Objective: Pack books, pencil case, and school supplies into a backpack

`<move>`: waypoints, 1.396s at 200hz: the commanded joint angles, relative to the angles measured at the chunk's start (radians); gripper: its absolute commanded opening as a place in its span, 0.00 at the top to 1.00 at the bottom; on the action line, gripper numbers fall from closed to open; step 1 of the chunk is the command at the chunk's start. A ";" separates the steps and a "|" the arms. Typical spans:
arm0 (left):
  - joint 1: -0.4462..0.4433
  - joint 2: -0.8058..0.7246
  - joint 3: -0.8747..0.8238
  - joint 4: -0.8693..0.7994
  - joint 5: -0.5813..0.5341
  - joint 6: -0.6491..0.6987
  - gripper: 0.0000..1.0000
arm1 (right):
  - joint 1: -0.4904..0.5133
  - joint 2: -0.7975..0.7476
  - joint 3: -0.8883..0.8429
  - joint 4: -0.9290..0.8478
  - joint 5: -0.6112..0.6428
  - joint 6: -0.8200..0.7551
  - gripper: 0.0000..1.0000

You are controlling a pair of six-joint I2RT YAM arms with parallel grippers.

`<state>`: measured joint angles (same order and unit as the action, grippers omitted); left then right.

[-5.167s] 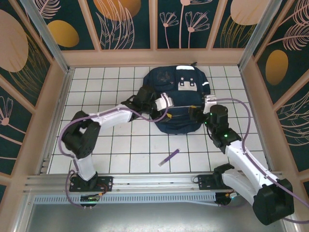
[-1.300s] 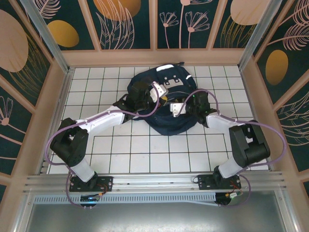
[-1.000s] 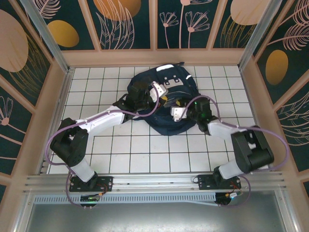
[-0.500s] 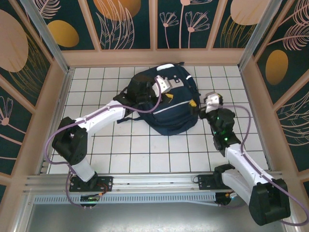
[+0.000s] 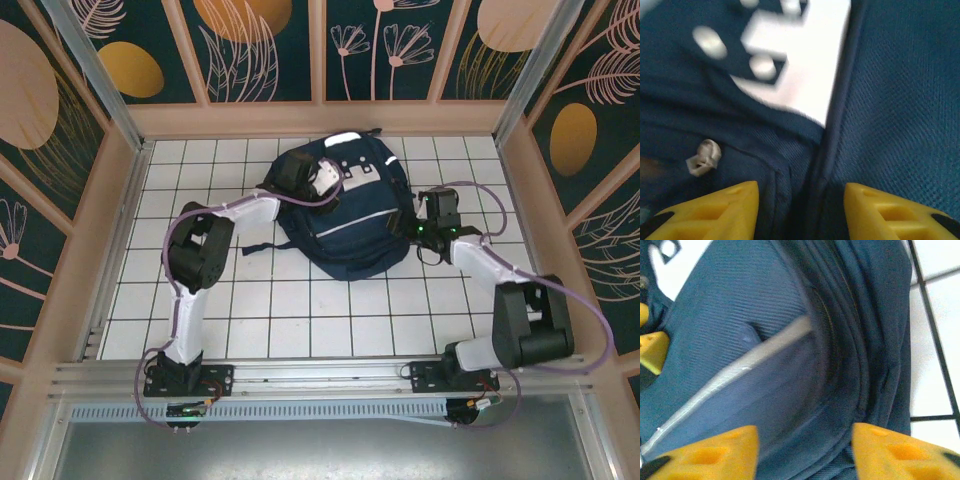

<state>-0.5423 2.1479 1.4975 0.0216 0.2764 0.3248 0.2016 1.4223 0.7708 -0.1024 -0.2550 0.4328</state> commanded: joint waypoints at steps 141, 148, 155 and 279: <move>-0.159 -0.576 -0.482 -0.137 0.139 0.071 0.54 | 0.024 0.382 0.376 0.178 -0.191 -0.139 0.54; -0.159 -0.579 -0.478 -0.129 0.145 0.119 0.52 | 0.024 0.338 0.356 0.145 -0.136 -0.138 0.52; -0.158 -0.574 -0.477 -0.123 0.164 0.189 0.52 | 0.021 0.303 0.330 0.112 -0.080 -0.133 0.50; -0.364 -0.351 -0.383 -0.178 0.033 0.474 0.36 | -0.009 -0.111 0.008 -0.125 -0.010 -0.088 0.42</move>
<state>-0.9092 1.7966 1.1381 -0.1291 0.3420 0.7891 0.1951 1.3682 0.7933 -0.1703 -0.2325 0.3134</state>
